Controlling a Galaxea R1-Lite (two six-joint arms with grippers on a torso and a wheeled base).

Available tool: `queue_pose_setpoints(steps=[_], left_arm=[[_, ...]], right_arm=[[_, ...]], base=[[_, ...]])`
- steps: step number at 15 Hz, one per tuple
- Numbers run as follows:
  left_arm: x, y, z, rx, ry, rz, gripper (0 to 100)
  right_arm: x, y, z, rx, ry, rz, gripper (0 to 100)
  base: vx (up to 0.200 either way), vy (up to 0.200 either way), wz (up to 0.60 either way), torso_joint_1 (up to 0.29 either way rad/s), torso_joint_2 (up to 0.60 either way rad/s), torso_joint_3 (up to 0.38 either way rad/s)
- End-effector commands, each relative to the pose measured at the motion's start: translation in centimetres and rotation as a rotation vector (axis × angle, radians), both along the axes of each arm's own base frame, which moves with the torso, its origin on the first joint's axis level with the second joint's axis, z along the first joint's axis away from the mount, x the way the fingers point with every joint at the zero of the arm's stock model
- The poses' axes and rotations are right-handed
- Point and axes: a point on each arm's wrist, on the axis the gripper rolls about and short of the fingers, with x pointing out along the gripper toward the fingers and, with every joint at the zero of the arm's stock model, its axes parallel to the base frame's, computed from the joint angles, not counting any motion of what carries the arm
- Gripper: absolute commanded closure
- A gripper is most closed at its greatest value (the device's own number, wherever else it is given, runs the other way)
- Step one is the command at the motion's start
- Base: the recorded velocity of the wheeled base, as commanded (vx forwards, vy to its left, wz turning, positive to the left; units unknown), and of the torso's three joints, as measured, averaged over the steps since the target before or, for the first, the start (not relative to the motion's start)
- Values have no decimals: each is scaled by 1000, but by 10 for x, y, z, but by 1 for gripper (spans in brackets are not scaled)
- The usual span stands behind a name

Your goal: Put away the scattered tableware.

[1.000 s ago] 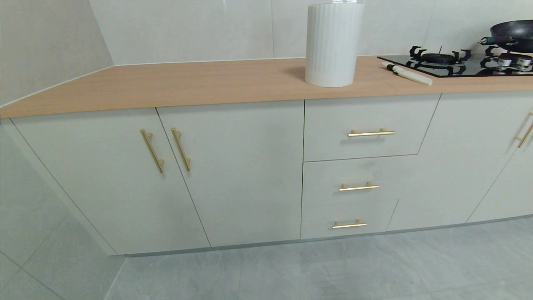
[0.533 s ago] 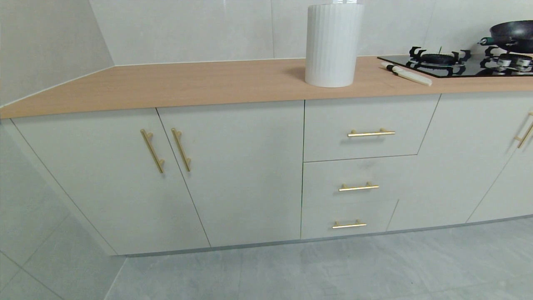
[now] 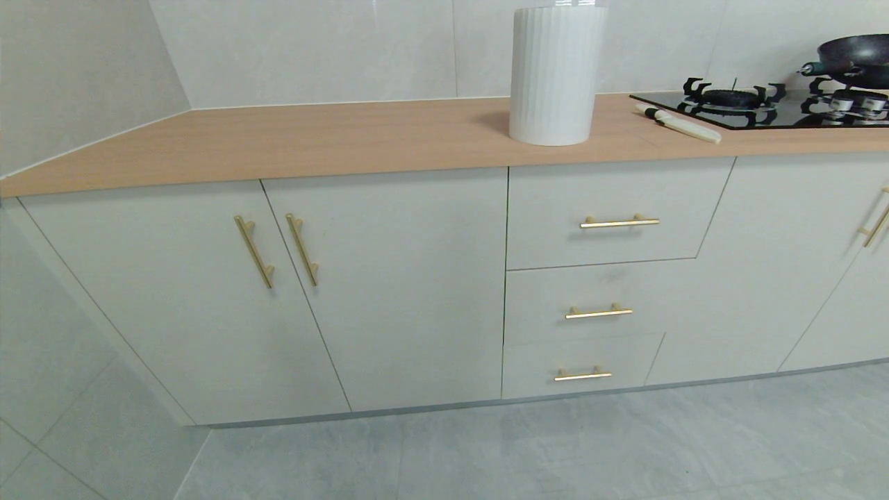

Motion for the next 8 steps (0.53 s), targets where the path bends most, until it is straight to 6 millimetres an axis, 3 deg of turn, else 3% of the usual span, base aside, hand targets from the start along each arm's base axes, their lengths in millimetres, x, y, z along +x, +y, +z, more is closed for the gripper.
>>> queue_pose_setpoints(steps=[1, 8], left_arm=[[0, 0, 0, -1, 1, 0, 0], [0, 0, 0, 2, 3, 0, 0]], right_arm=[[1, 0, -1, -9, 10, 5, 0], [1, 0, -1, -6, 10, 2, 0]], base=[[0, 0, 0, 0, 0, 0], [0, 0, 0, 0, 0, 0]])
